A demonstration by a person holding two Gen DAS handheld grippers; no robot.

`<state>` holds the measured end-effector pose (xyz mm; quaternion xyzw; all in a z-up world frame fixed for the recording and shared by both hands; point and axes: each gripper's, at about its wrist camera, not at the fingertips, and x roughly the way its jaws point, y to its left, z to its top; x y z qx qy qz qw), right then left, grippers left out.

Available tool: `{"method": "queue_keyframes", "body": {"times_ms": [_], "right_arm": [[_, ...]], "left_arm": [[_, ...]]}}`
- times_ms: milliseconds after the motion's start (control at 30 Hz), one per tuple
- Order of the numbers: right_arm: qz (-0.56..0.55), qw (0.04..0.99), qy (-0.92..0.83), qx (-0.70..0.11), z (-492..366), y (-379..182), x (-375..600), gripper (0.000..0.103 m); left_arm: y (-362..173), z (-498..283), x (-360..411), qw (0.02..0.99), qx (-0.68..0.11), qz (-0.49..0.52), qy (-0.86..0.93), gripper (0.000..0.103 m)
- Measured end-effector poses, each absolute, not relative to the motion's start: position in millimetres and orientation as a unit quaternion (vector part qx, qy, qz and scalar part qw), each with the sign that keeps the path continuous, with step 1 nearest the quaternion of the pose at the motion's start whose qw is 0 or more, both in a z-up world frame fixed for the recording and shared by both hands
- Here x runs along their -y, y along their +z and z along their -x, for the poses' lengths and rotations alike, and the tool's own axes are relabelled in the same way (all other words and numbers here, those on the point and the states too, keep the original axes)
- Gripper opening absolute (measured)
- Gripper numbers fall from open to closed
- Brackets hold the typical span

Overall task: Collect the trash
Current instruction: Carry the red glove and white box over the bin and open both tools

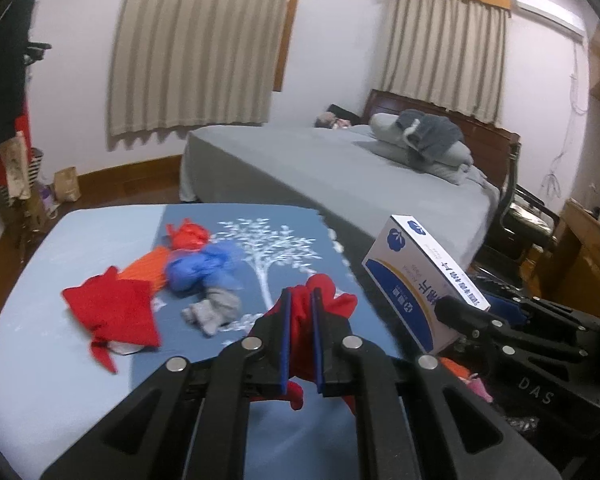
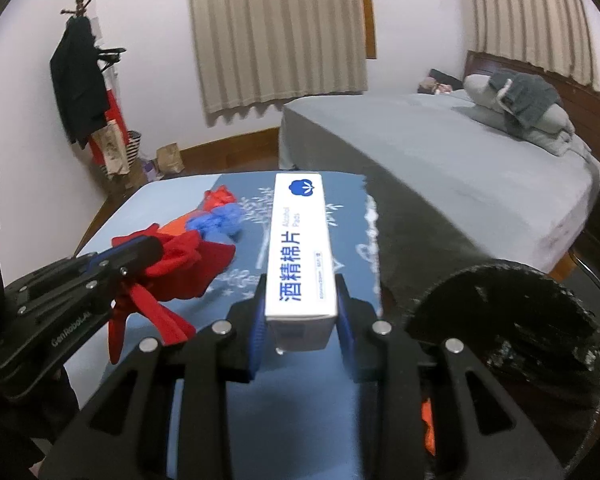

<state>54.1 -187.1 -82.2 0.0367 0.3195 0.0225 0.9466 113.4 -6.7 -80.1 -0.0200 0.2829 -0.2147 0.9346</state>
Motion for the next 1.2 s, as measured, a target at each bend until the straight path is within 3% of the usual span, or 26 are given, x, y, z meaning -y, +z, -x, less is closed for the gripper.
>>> {"method": "queue_keyframes", "body": {"times_ms": [1200], "right_arm": [[-0.081, 0.935, -0.169, -0.301, 45, -82, 355, 0.030]], "left_arm": [[-66, -79, 208, 0.869, -0.272, -0.038, -0.413, 0.010]]}}
